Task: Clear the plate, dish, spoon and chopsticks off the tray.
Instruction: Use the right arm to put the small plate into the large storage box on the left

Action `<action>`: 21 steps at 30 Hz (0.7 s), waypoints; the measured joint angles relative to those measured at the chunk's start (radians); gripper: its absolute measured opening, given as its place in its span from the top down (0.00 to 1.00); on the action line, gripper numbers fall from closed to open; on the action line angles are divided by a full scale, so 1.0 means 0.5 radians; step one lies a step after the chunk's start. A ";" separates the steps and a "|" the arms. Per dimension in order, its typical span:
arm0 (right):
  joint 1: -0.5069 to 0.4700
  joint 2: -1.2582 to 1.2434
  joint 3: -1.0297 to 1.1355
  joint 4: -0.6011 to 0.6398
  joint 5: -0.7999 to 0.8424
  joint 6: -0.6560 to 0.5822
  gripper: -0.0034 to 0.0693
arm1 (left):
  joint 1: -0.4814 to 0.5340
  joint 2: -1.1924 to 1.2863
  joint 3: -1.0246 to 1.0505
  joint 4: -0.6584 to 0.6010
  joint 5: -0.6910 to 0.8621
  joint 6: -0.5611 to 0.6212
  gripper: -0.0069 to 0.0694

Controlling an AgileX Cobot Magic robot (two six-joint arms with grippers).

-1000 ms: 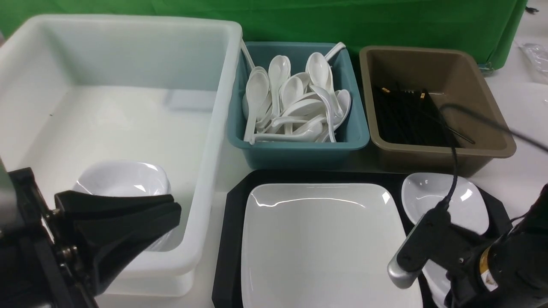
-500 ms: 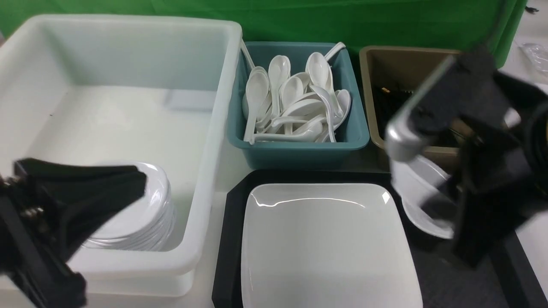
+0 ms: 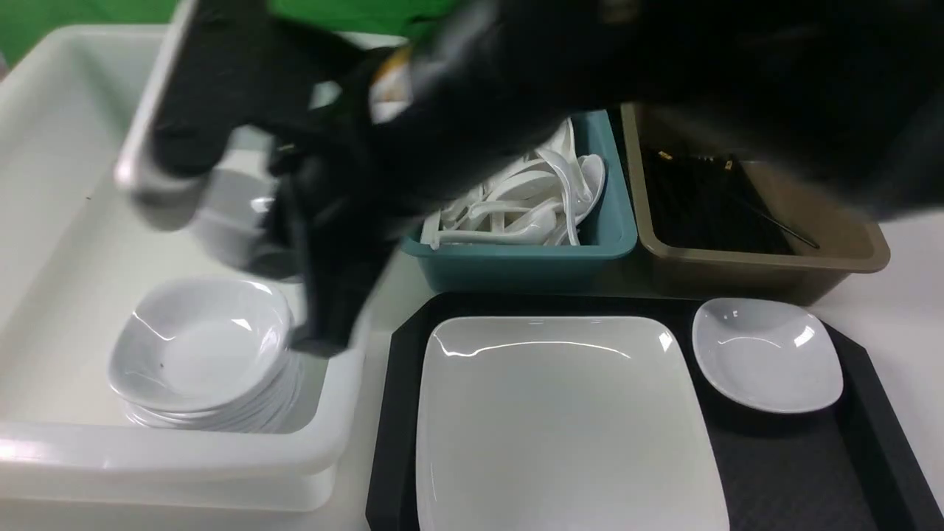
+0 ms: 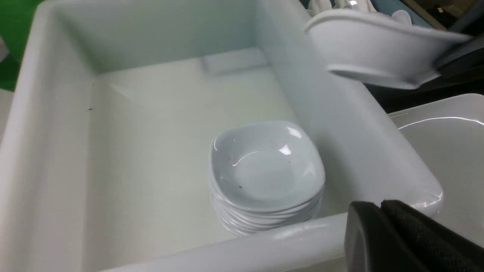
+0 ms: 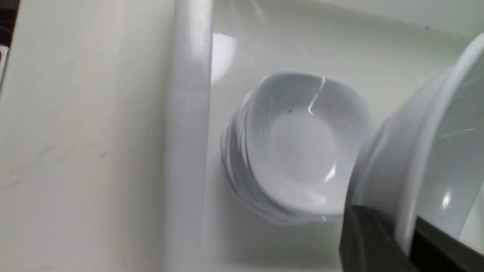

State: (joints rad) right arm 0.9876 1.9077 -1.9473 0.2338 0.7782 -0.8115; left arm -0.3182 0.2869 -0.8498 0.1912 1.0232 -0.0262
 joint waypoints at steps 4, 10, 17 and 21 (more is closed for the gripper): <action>0.057 0.256 -0.254 0.017 0.010 -0.029 0.87 | 0.000 -0.079 -0.002 0.007 0.024 -0.007 0.89; 0.092 0.582 -0.454 -0.085 0.072 0.033 0.87 | 0.000 -0.093 -0.002 0.000 0.034 0.002 0.89; 0.094 0.663 -0.469 -0.117 0.048 0.124 0.67 | 0.000 -0.093 -0.002 -0.006 0.022 0.052 0.89; 0.094 0.657 -0.476 -0.122 0.151 0.259 0.37 | 0.000 -0.093 -0.002 -0.026 -0.018 0.052 0.89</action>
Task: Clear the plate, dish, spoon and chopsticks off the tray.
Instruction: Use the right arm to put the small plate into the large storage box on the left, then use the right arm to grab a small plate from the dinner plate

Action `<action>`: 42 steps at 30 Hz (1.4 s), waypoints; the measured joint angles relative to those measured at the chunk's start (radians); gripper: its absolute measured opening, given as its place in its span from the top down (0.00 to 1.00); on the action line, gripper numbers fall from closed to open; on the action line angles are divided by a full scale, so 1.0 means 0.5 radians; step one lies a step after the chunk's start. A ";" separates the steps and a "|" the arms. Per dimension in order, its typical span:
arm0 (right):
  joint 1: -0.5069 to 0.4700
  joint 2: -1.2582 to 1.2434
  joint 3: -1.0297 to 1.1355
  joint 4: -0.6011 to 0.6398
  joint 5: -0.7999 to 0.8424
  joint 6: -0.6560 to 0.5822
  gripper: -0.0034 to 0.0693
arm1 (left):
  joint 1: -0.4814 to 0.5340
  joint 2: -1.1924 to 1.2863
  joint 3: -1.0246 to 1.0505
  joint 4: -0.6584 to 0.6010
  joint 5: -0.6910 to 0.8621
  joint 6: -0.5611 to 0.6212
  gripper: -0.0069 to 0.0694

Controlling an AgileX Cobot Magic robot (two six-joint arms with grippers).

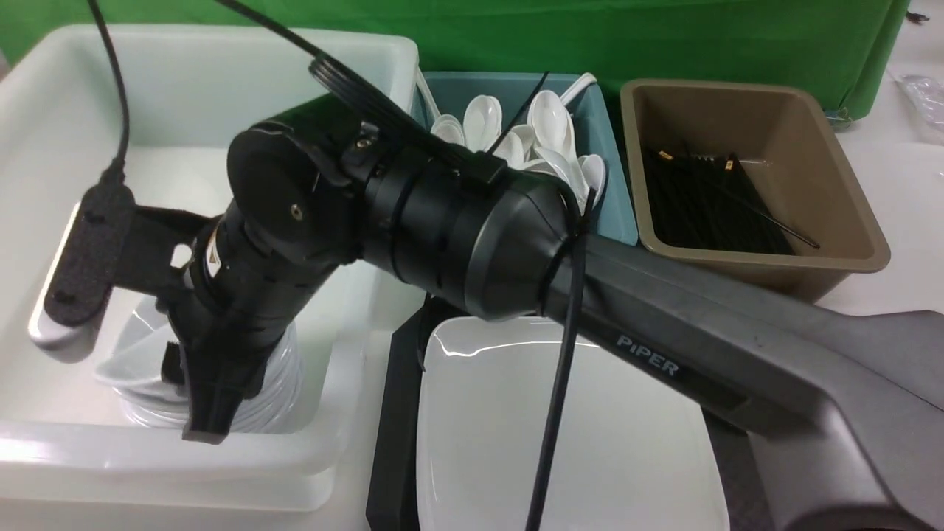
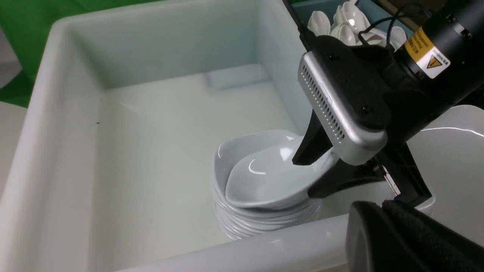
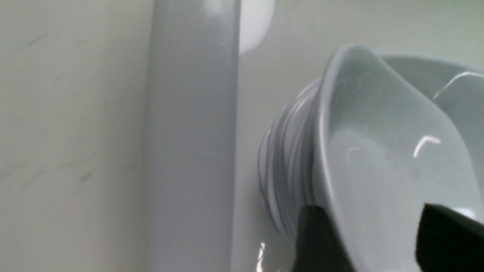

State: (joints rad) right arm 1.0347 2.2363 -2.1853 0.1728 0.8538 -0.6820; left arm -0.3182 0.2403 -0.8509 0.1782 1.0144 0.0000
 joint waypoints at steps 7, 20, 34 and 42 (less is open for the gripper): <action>0.000 -0.304 -0.005 -0.303 0.513 0.312 0.29 | 0.000 0.056 0.061 -0.315 -0.202 0.191 0.89; -0.582 -1.159 1.257 -0.859 0.544 0.606 0.70 | 0.000 0.279 0.299 -0.828 -0.693 0.574 0.89; -1.378 -1.089 2.187 -0.557 -0.209 0.261 0.36 | 0.000 0.288 0.302 -0.833 -0.731 0.630 0.89; -1.381 -0.902 2.187 -0.544 -0.399 0.211 0.36 | 0.000 0.288 0.302 -0.835 -0.699 0.646 0.89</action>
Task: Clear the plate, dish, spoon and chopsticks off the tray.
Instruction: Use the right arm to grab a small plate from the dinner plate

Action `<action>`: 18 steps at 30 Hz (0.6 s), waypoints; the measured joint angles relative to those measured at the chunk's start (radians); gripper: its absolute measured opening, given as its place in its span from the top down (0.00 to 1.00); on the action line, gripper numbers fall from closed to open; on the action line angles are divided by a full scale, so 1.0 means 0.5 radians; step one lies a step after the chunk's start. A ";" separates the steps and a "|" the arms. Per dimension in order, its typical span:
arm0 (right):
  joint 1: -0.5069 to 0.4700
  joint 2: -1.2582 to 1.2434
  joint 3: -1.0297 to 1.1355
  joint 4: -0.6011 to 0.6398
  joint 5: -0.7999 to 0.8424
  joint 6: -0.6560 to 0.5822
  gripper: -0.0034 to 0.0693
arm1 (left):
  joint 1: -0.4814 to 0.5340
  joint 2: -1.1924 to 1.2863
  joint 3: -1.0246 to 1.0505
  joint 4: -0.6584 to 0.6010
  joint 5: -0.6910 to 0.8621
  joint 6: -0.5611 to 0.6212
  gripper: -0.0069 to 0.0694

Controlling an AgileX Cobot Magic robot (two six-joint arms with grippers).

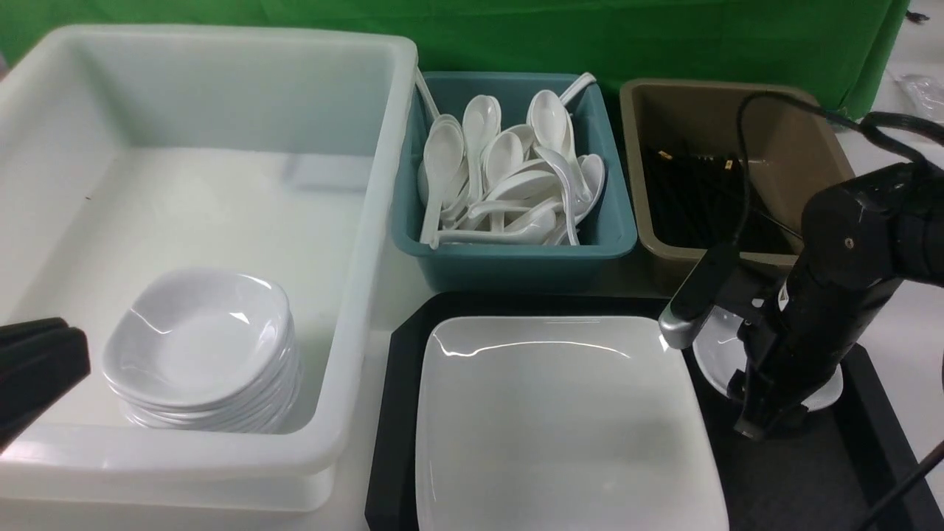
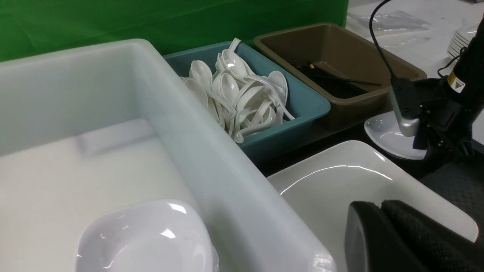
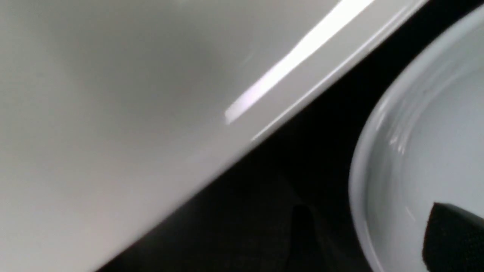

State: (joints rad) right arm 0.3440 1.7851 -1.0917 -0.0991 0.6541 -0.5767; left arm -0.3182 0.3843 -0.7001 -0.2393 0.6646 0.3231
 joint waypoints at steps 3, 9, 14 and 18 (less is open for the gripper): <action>-0.001 0.051 0.000 0.000 -0.085 -0.020 0.36 | 0.000 0.000 0.000 -0.006 0.006 0.002 0.89; -0.001 0.122 0.000 -0.003 -0.180 -0.037 0.46 | 0.000 0.000 0.000 -0.006 0.014 0.008 0.89; 0.002 0.094 -0.020 -0.041 -0.110 -0.050 0.63 | 0.000 0.000 0.000 -0.006 0.029 0.023 0.89; 0.061 -0.058 -0.030 -0.050 0.106 0.084 0.74 | 0.000 0.000 0.000 -0.006 0.052 0.053 0.89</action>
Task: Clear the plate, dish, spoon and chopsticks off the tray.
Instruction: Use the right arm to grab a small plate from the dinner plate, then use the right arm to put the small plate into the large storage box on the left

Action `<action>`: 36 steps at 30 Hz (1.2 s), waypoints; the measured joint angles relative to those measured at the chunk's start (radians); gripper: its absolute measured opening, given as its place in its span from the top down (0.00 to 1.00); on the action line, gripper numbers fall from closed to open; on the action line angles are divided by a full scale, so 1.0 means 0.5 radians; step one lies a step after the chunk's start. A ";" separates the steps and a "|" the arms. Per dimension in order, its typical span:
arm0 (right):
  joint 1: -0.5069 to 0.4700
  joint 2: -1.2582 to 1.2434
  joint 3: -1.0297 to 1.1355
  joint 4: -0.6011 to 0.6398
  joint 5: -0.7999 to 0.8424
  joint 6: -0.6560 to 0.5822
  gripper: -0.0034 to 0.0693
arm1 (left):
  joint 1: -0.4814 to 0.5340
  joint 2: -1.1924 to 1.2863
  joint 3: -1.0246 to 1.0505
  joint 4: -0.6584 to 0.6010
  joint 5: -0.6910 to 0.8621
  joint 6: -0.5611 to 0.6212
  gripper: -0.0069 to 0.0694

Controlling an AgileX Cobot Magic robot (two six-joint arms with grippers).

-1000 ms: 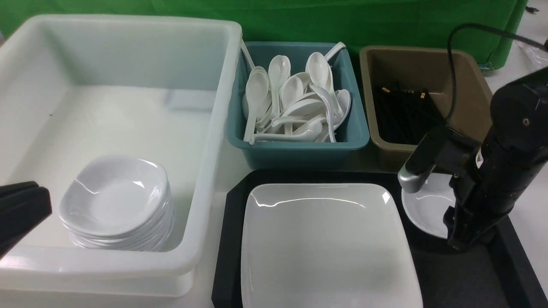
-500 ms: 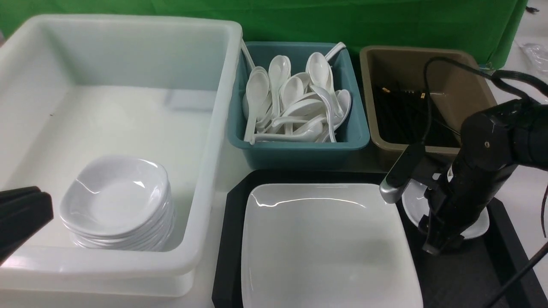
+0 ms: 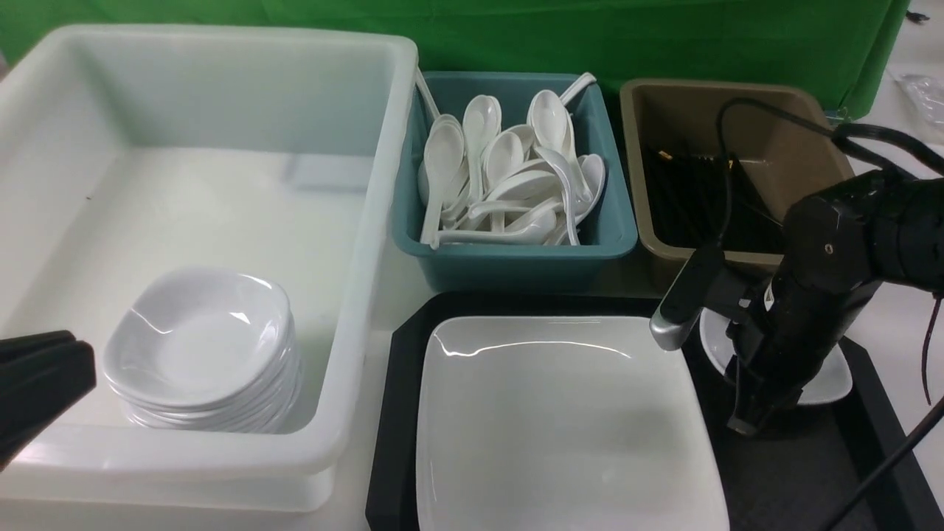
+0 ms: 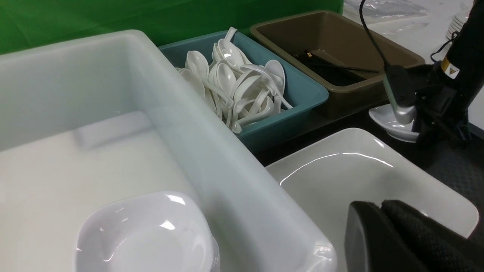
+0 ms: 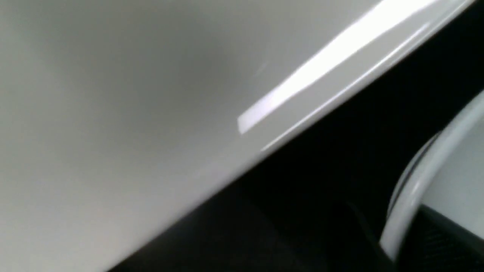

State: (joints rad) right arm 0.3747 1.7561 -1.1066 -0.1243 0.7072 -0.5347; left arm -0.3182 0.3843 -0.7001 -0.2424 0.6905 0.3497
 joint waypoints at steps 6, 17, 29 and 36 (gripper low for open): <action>0.145 -0.316 -0.048 0.027 0.242 0.214 0.87 | 0.000 0.000 0.000 0.002 0.009 0.021 0.89; 0.902 -0.599 -0.638 0.019 0.442 0.337 0.87 | 0.000 0.000 -0.025 0.248 0.064 -0.156 0.89; 1.532 0.448 -1.690 0.051 0.080 -0.115 0.87 | 0.000 -0.157 -0.308 0.871 0.702 -0.763 0.89; 1.524 0.884 -2.038 -0.049 0.083 -0.101 0.86 | 0.000 -0.239 -0.309 0.827 0.748 -0.761 0.89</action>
State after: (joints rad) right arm 1.1368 2.1981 -2.1257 -0.1490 0.7489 -0.5851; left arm -0.3182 0.2650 -0.8546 0.1712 1.0644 -0.0309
